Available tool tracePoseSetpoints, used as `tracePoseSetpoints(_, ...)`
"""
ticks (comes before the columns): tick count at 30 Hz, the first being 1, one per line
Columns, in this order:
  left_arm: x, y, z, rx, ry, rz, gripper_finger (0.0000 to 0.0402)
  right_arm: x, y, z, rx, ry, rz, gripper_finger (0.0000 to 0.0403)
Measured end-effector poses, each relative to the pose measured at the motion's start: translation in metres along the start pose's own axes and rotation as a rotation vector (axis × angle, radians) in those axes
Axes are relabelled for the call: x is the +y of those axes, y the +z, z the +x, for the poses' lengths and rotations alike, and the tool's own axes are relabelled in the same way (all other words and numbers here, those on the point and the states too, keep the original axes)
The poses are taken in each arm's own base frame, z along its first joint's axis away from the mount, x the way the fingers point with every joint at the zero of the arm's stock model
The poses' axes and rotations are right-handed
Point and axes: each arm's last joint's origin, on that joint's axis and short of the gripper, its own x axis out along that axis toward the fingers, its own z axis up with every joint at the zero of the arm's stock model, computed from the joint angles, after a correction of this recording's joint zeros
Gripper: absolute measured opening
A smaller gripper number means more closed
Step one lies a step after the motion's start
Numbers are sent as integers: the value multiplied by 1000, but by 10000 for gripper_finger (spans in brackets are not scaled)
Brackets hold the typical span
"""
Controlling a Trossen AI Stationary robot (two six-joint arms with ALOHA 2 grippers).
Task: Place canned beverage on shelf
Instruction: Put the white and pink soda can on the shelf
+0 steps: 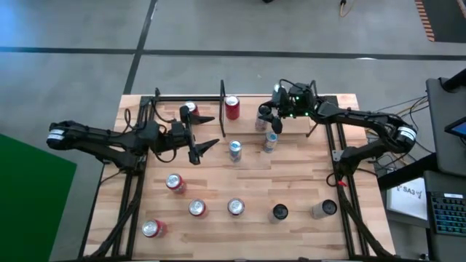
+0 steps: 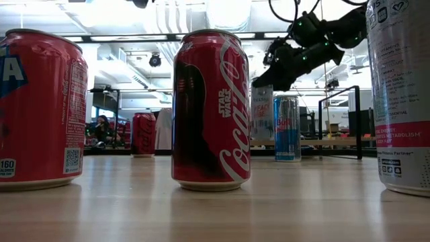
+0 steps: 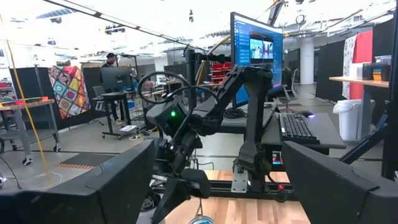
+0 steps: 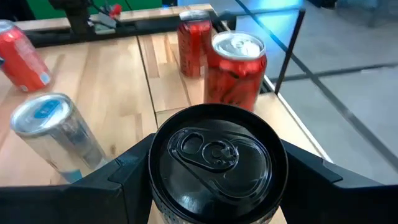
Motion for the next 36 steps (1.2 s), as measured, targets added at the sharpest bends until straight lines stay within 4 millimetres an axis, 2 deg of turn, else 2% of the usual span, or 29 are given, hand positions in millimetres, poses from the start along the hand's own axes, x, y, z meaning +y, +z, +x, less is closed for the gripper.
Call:
tracePoseSetpoints(10,0,0,0,0,0,0,333,-1,-1,2,4,2,-2,247)
tracePoseSetpoints(19,0,0,0,1,0,0,333,-1,-2,2,12,-19,1,300)
tracePoseSetpoints(25,0,0,0,0,0,0,333,-1,-1,2,10,-25,5,302)
tracePoseSetpoints(29,0,0,0,0,0,0,333,-1,7,-2,-13,-29,2,299)
tracePoseSetpoints(36,0,0,0,1,0,-1,333,-4,36,-9,-46,-36,0,304)
